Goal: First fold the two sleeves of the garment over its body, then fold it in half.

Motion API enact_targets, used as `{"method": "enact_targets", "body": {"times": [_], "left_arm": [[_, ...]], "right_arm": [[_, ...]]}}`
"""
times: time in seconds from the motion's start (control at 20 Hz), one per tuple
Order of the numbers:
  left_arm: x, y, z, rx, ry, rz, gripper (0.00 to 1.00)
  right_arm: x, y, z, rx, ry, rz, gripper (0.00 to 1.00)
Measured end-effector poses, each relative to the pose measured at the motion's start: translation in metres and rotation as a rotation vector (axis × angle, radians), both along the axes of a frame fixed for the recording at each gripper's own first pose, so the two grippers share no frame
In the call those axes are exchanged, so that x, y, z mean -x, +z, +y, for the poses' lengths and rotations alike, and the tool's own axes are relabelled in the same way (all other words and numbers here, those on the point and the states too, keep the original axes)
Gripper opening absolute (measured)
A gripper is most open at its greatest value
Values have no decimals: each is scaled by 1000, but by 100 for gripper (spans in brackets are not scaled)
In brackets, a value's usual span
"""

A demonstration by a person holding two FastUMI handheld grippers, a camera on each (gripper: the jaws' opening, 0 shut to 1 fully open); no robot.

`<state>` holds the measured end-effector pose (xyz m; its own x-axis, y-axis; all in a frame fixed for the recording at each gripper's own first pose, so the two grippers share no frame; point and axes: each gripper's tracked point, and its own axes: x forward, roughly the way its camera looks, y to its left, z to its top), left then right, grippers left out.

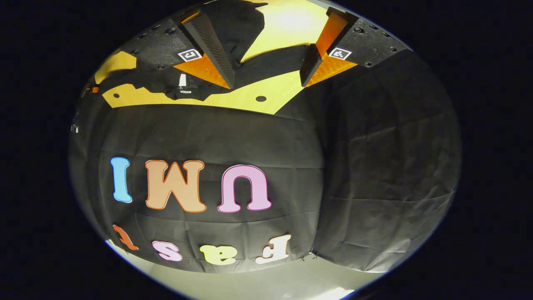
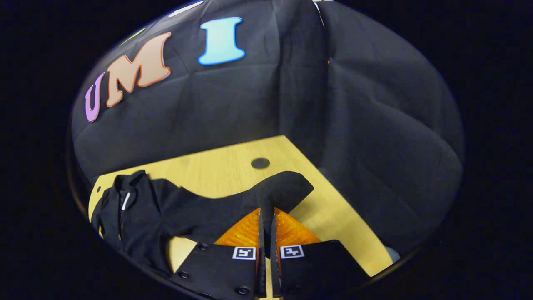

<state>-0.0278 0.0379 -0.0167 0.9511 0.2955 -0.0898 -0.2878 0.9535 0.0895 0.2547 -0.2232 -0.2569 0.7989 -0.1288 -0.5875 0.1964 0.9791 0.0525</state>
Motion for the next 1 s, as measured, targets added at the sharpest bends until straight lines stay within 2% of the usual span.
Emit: {"method": "enact_targets", "body": {"times": [0.15, 0.4, 0.5, 0.55, 0.7, 1.0], "left_arm": [[3, -1, 12, 21, -5, -1, 96], [17, 6, 38, 5, 13, -12, 96], [20, 10, 46, 4, 18, -20, 95], [21, 11, 50, 4, 24, -25, 95], [27, 12, 63, 17, 48, -34, 96], [39, 9, 90, 32, 113, -41, 95]], "right_arm": [[-19, 57, 24, 18, 48, -92, 7], [-49, 121, 103, 17, 170, -185, 7], [-61, 134, 136, 26, 212, -206, 10], [-67, 140, 156, 20, 235, -211, 7], [-77, 148, 215, 27, 313, -223, 7], [-86, 150, 356, 17, 496, -226, 7]]}}
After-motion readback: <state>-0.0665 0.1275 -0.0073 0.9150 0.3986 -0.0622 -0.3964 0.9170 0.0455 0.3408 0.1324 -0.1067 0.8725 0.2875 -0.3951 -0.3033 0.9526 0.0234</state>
